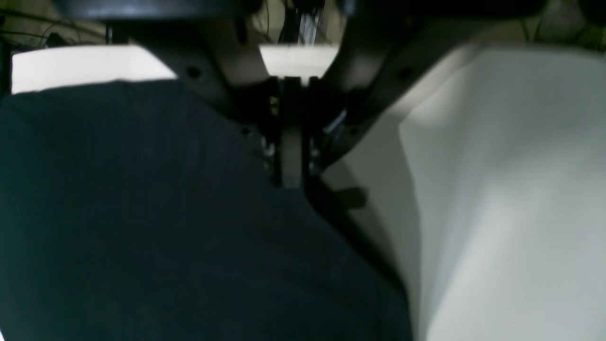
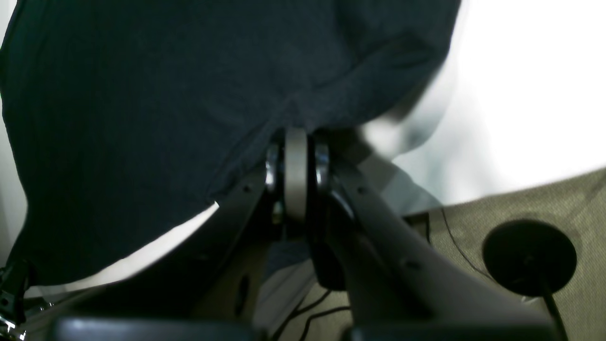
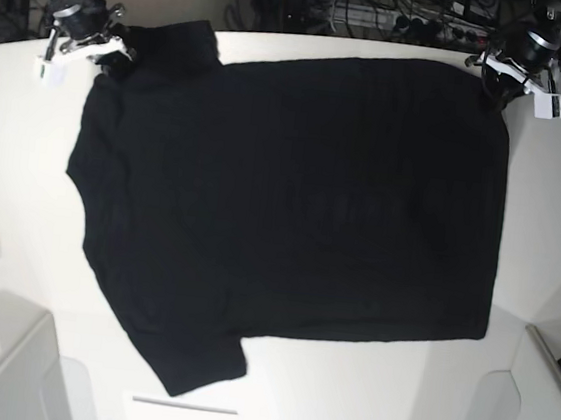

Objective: Fold the T-shirt properly
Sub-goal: 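Drag the shirt by its shoulders toward the robot with both grippers, then lift the shirt shoulders up with both grippers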

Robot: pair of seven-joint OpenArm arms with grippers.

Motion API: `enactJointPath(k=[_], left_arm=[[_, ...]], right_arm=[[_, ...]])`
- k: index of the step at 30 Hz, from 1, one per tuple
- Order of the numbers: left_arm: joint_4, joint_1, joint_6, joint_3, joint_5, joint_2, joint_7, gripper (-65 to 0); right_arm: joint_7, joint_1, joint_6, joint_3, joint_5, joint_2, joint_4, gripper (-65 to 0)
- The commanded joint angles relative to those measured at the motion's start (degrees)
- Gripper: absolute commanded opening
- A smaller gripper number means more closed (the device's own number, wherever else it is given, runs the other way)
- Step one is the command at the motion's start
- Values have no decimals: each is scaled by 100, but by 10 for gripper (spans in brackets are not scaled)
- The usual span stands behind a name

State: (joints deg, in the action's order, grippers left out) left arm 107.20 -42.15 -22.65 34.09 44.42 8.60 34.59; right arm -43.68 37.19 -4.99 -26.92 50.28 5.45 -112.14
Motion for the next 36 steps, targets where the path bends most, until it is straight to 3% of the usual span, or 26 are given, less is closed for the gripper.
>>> enactJointPath(k=[1,8,11,14,16,26,31,36], left_arm=[[115,-44,-33,51,81,41,-87,-650],[133,79,-25,51,107,32,-87,-650],[133,88,-16,51,687,67,-87,-650],[133,123,389,51,995,76,-87,-650],[133,237,520,51,977,76,-87,-650],[89,457,556,51,977,76,-87,-650],[36,712,1004,51,969,76,-87,-650],[45,914,1083,42,969,85,-87,-650]], right_arm=[[74,-31,-24,-29,58,48,-105,-650],[65,-330,-6,-38,58,48,-105,-650],[65,-453,3,-38,58,57,-105,-650],[-111,-629,3,-38,58,57,-105,-650],[-313,-822,3,-47,58,57,-105,-650],[-1104,-1728,20,-47,40,57,-70,-650],[-1131,-2009,319,-3,40,57,18,-650],[-1140,-2246,372,6,40,57,159,-650]])
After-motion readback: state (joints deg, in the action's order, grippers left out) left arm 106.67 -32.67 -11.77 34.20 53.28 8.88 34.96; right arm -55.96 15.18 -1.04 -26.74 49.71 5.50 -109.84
